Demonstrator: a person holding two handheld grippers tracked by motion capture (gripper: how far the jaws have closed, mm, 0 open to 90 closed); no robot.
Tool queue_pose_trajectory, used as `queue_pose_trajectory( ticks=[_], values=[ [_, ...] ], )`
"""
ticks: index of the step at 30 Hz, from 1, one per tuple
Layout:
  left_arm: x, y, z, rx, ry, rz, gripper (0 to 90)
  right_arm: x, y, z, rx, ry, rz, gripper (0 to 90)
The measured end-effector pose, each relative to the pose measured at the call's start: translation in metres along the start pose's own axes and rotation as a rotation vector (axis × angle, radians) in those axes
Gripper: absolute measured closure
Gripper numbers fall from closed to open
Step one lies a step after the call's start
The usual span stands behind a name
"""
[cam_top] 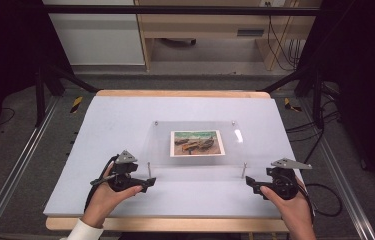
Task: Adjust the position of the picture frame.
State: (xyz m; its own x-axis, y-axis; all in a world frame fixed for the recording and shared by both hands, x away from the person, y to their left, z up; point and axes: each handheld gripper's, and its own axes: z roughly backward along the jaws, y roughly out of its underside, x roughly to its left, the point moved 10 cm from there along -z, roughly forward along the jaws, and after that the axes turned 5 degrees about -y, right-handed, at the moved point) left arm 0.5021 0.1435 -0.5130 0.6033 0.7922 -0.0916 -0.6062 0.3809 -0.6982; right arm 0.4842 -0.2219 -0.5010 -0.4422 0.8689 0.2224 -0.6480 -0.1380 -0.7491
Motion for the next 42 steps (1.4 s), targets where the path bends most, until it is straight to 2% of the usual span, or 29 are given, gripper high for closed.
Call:
queue_pose_trajectory(
  ticks=[6,11,17,22,26,31,38,42],
  values=[
    [0.004,-0.012,0.012,0.018,-0.015,-0.032,10.9,-0.004,-0.016,0.008,0.010,0.024,0.026,18.0],
    [0.010,-0.028,0.020,0.015,-0.027,-0.047,11.6,-0.002,-0.030,0.006,0.007,0.016,0.046,18.7],
    [0.017,-0.039,0.015,0.032,-0.036,-0.042,13.9,0.004,-0.046,-0.006,0.017,0.013,0.074,19.6],
    [0.021,-0.041,0.005,0.043,-0.034,-0.023,15.9,0.002,-0.056,-0.021,0.033,0.006,0.063,21.0],
    [0.023,-0.038,-0.005,0.070,-0.028,-0.011,17.2,-0.001,-0.057,-0.032,0.053,-0.004,0.041,22.8],
    [0.020,-0.039,-0.007,0.080,0.013,0.003,18.4,-0.002,-0.056,-0.038,0.066,-0.010,0.033,26.5],
    [0.022,-0.047,-0.003,0.051,-0.004,0.014,21.2,-0.004,-0.054,-0.042,0.072,-0.028,0.019,31.4],
    [0.025,-0.047,-0.006,0.062,-0.014,0.019,22.2,-0.004,-0.051,-0.045,0.080,-0.038,0.010,31.6]
  ],
)
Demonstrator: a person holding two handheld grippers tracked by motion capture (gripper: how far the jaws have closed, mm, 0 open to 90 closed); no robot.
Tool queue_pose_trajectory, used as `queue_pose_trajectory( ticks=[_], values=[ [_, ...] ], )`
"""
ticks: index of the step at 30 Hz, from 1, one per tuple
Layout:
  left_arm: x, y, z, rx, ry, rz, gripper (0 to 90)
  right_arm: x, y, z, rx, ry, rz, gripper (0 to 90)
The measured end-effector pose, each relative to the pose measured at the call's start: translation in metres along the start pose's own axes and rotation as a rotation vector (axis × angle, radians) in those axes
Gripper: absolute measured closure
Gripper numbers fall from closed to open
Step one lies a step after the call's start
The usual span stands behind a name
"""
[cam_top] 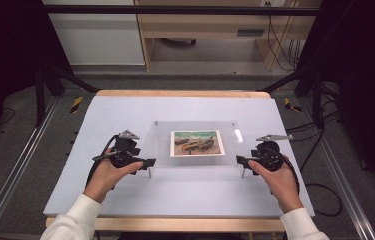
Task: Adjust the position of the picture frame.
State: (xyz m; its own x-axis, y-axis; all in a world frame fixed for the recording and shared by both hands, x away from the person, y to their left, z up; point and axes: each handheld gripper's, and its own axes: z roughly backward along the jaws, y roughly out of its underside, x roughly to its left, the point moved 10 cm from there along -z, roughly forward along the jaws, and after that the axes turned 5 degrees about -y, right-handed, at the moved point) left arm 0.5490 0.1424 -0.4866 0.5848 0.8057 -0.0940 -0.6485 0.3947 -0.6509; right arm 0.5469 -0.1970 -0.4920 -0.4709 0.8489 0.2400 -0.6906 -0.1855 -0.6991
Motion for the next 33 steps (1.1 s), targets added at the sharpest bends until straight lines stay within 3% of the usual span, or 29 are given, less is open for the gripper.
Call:
queue_pose_trajectory(
  ticks=[10,22,27,33],
  values=[
    [-0.001,-0.002,-0.010,-0.003,0.012,0.027,23.3,0.004,0.003,-0.005,-0.006,-0.046,-0.047,31.6],
    [-0.003,0.001,-0.014,-0.016,0.083,0.129,23.6,0.007,0.004,-0.007,-0.009,-0.074,-0.075,30.4],
    [-0.008,0.001,-0.015,-0.013,0.109,0.139,23.7,0.007,0.004,-0.007,-0.009,-0.072,-0.073,30.3],
    [-0.008,0.001,-0.016,-0.014,0.103,0.141,23.1,0.007,0.004,-0.007,-0.008,-0.073,-0.075,30.3]
  ],
)
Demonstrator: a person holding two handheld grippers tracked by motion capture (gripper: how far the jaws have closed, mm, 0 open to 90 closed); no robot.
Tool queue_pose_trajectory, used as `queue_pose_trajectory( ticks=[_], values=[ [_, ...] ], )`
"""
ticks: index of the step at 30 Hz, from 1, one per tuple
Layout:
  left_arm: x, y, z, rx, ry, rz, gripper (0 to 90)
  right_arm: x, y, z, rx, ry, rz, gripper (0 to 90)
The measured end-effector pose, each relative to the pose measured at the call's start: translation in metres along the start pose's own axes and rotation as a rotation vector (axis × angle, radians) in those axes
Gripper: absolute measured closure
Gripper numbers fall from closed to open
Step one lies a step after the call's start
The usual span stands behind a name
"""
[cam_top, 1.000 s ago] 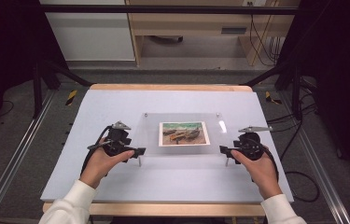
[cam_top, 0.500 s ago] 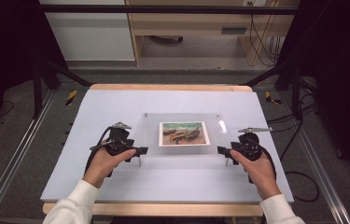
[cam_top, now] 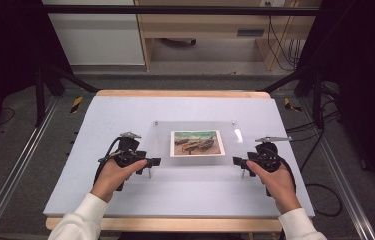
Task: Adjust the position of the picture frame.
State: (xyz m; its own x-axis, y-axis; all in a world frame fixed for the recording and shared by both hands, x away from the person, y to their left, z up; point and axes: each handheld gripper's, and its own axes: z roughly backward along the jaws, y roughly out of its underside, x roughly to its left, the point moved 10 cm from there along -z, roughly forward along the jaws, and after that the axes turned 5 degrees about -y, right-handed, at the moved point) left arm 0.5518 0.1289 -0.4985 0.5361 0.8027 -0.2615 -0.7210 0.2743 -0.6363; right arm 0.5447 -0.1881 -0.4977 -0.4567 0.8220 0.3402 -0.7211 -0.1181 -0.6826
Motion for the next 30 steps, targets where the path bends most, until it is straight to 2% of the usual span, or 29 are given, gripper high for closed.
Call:
queue_pose_trajectory(
  ticks=[12,24,30],
  values=[
    [-0.0004,0.0003,-0.0004,-0.001,-0.004,0.006,22.4,0.0000,0.0001,-0.0010,0.001,0.001,-0.007,29.0],
    [0.0004,0.0012,-0.0054,-0.004,0.022,0.065,18.1,-0.0003,0.0002,-0.0031,0.002,-0.006,-0.019,26.2],
    [0.0010,0.0022,-0.0055,-0.001,0.027,0.073,18.0,0.0004,-0.0001,-0.0043,0.000,-0.004,-0.022,24.8]
  ],
)
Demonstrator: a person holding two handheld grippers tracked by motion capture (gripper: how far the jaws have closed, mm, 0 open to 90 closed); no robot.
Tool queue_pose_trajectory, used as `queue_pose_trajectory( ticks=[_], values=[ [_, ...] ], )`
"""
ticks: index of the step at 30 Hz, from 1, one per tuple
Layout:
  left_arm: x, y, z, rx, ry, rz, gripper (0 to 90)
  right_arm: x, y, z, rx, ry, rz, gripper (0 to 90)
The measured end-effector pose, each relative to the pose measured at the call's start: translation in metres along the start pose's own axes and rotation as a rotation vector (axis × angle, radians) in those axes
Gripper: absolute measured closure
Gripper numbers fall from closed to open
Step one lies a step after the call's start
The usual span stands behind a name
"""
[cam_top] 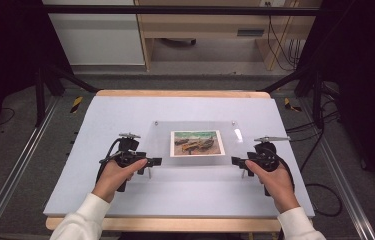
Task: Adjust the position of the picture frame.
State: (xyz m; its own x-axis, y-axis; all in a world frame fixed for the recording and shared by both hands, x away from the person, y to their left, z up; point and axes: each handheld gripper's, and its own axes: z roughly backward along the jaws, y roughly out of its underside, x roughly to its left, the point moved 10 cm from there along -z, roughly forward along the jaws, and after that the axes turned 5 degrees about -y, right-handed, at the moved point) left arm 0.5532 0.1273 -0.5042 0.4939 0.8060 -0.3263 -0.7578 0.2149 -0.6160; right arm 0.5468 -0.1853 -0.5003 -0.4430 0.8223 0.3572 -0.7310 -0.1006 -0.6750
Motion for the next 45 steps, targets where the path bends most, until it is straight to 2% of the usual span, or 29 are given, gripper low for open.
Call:
queue_pose_trajectory(
  ticks=[5,21,31,35,45],
  values=[
    [-0.0001,0.0002,-0.0002,0.001,0.000,0.002,17.7,-0.0006,0.0010,-0.0010,0.006,-0.016,-0.029,23.1],
    [-0.0026,0.0008,-0.0036,0.005,0.028,0.031,16.0,-0.0016,0.0022,-0.0028,0.005,-0.038,-0.061,21.7],
    [-0.0021,0.0008,-0.0043,0.005,0.039,0.025,15.9,-0.0026,0.0027,-0.0064,0.018,-0.058,-0.095,18.7],
    [-0.0022,0.0008,-0.0043,0.005,0.038,0.024,16.0,-0.0007,0.0038,-0.0085,0.023,-0.095,-0.119,18.5],
    [-0.0021,0.0004,-0.0044,0.007,0.028,0.021,16.2,-0.0011,0.0028,-0.0089,0.029,-0.075,-0.117,19.2]
  ],
)
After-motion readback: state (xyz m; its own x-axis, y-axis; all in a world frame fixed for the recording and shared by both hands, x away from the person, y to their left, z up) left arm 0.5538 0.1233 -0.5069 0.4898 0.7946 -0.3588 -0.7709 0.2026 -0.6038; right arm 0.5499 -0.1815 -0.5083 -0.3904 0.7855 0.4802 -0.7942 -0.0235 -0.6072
